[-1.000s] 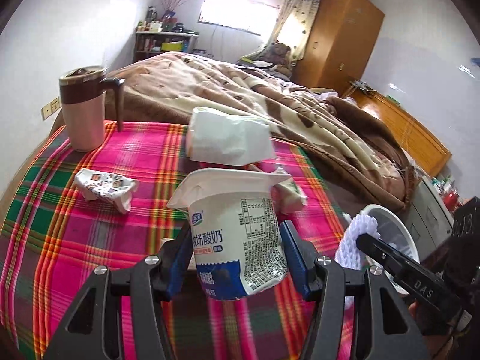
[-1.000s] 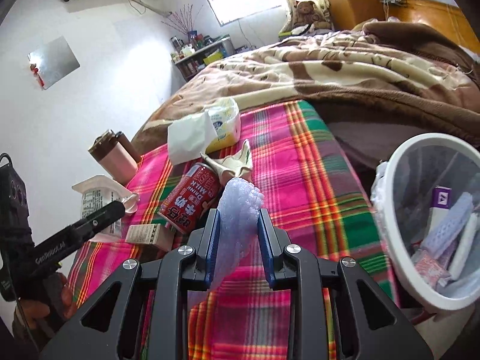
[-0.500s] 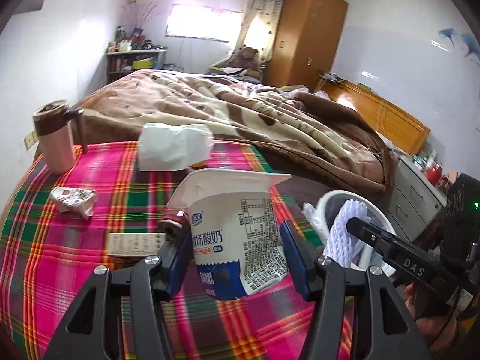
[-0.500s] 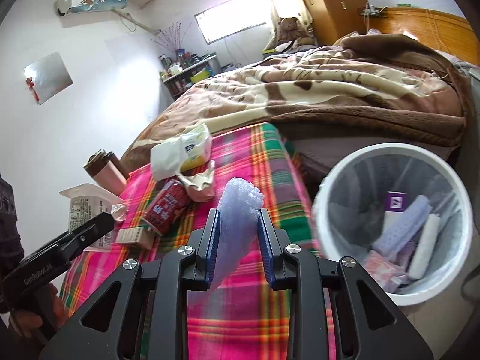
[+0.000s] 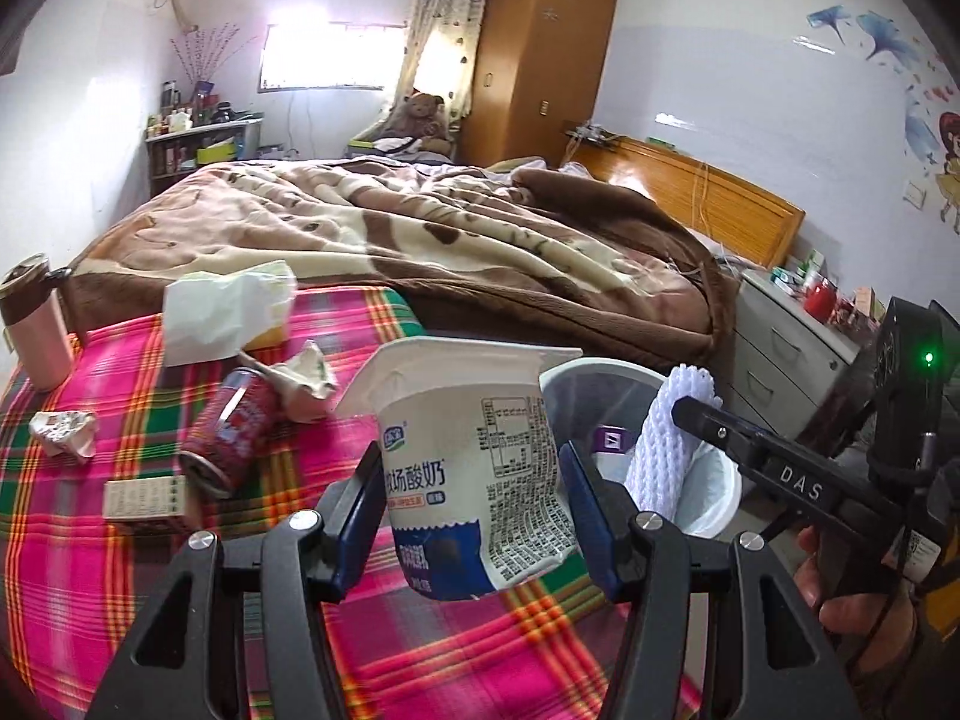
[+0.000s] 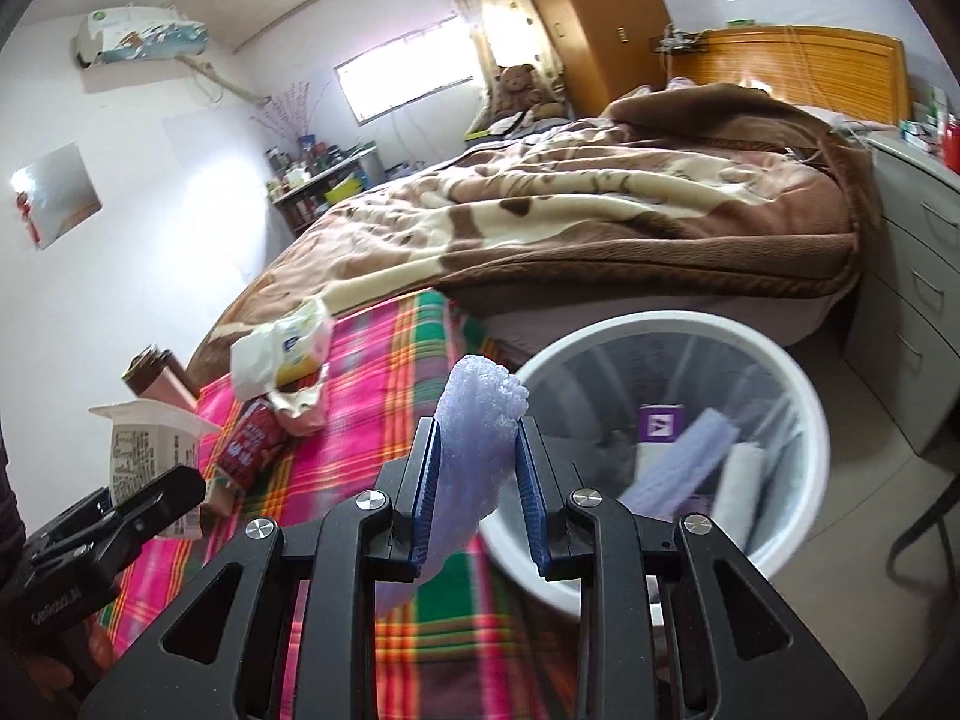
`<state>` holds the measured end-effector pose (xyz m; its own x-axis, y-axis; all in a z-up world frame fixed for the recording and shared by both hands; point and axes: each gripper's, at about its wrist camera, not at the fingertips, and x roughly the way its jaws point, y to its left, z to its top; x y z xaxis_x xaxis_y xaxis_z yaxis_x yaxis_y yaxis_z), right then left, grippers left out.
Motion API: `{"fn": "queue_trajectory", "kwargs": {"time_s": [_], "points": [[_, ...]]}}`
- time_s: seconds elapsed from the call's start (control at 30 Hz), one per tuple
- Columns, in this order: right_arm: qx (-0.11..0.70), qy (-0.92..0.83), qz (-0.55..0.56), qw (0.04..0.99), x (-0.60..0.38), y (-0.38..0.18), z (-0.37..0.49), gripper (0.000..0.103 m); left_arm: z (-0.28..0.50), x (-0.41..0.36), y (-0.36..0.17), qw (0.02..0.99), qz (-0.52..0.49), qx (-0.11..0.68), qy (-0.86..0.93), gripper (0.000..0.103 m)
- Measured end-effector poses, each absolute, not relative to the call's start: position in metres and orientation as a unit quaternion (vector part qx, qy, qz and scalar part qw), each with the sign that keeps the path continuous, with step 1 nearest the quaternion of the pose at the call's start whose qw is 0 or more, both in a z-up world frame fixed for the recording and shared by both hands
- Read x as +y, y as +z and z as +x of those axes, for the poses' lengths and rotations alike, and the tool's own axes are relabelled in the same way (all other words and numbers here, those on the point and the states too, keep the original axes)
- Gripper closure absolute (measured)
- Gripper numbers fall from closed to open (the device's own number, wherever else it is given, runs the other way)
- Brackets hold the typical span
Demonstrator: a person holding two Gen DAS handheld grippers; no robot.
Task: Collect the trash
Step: 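Carry the cup and foam net over the wastebasket and open both tools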
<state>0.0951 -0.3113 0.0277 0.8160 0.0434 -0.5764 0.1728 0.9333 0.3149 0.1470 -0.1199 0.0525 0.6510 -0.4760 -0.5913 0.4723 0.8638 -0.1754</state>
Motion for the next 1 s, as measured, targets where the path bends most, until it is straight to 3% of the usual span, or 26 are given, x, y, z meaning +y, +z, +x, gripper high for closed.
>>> {"fn": "queue_trajectory", "kwargs": {"time_s": [1.0], "points": [[0.351, -0.134, 0.112, 0.920, -0.399, 0.004, 0.093, 0.073, 0.135, -0.257, 0.017, 0.864, 0.047, 0.371, -0.338, 0.043]]}}
